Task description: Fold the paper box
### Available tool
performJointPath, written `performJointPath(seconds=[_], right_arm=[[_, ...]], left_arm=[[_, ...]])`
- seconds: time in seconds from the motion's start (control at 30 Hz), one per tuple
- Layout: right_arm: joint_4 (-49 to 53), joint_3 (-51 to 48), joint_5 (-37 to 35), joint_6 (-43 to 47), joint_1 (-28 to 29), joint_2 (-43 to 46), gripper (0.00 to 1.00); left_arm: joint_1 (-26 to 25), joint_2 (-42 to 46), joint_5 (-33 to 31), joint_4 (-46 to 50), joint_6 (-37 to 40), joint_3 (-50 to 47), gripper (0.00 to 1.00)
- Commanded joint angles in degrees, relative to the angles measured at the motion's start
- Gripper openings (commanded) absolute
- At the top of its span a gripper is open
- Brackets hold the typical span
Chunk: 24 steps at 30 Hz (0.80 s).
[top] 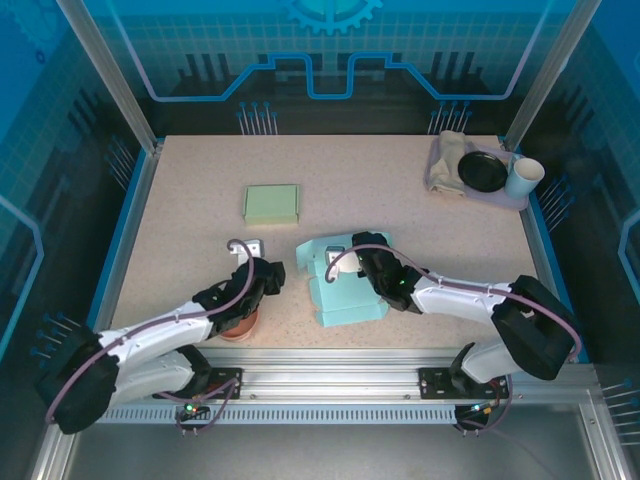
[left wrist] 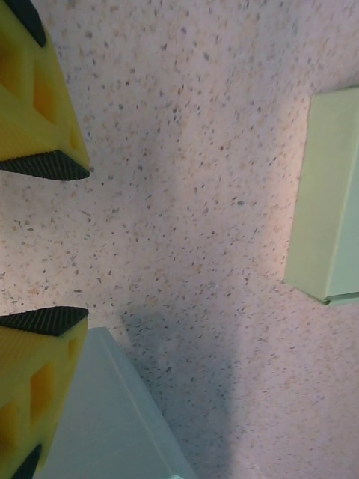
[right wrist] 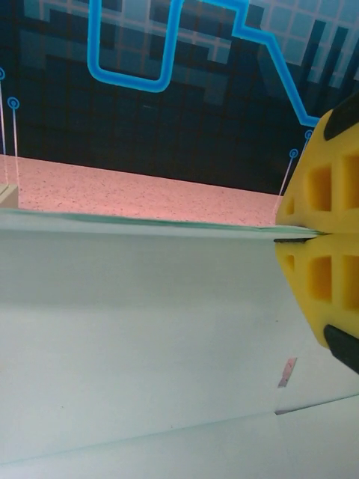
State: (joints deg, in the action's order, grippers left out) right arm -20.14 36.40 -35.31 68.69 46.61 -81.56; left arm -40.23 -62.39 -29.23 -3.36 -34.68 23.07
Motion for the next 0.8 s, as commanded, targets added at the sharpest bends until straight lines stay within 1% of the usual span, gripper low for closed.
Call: performJointPath(seconds=[0.0, 0.1, 0.27, 0.43, 0.53, 0.6, 0.77], right_arm=[[-8.5, -1.9, 1.8, 2.3, 0.6, -2.0, 0.00], [-9.6, -1.7, 1.0, 4.3, 0.5, -4.9, 0.00], [-13.0, -2.3, 0.8, 5.8, -0.4, -9.3, 0.00], [-14.6, -3.2, 0.9, 6.2, -0.4, -9.6, 0.00], [-16.6, -4.0, 0.8, 6.3, -0.6, -8.8, 0.00], [-18.1, -4.8, 1.1, 6.3, -0.7, -8.3, 0.00], [-26.6, -8.2, 2.7, 9.0, -1.0, -8.1, 0.00]], left_arm=[[0.3, -3.0, 2.7, -6.1, 2.7, -0.4, 0.50], [0.4, -5.6, 3.0, -7.6, 4.0, 0.3, 0.50], [0.3, -9.6, 5.7, -10.2, 7.8, 1.7, 0.48], [0.3, -11.7, 7.6, -11.6, 9.2, 1.9, 0.47], [0.3, -11.1, 9.3, -12.8, 9.8, 0.9, 0.46], [0.2, -10.2, 9.3, -13.2, 10.2, 0.4, 0.46], [0.2, -7.9, 9.5, -13.6, 11.5, 0.0, 0.47]])
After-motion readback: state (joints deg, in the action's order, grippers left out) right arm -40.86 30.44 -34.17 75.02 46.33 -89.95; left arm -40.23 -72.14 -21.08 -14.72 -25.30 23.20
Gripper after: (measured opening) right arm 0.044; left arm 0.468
